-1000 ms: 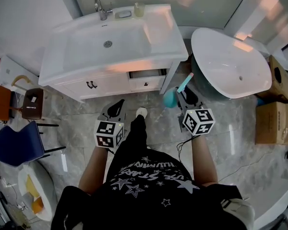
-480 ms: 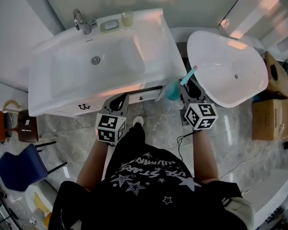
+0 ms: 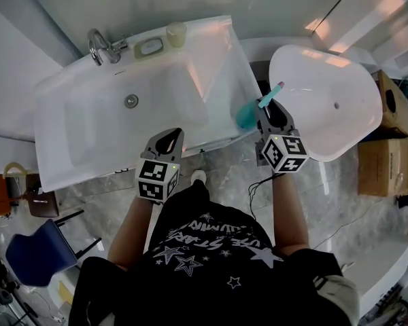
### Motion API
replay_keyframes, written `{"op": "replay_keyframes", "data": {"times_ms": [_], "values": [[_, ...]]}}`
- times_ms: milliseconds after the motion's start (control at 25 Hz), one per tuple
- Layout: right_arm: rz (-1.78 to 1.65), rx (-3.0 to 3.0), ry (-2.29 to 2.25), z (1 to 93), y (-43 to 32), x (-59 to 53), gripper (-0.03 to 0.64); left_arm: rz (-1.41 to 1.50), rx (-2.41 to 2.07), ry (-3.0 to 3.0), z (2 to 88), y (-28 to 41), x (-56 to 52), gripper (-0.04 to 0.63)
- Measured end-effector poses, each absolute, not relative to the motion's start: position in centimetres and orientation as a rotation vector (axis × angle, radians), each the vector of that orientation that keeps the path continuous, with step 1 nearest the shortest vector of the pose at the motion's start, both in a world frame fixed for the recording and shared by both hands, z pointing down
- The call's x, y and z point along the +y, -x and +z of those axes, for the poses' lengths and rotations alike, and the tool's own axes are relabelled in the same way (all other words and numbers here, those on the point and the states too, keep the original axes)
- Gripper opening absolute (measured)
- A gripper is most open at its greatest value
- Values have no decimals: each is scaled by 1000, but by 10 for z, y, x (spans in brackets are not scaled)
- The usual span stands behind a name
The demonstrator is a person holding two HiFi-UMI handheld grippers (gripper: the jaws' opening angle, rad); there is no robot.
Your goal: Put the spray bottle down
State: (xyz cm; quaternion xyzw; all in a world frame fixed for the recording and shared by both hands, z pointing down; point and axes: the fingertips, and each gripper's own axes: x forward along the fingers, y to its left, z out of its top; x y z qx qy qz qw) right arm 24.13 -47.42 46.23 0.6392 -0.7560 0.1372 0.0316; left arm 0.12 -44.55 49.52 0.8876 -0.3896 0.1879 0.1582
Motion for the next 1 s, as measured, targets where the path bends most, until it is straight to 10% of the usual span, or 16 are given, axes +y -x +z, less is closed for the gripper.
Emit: {"op": "replay_keyframes", "data": {"times_ms": [1000], "values": [[225,-2216,-1927,508,-220,-526,152,599,-1077,-2485,526,14,-495,15]]}}
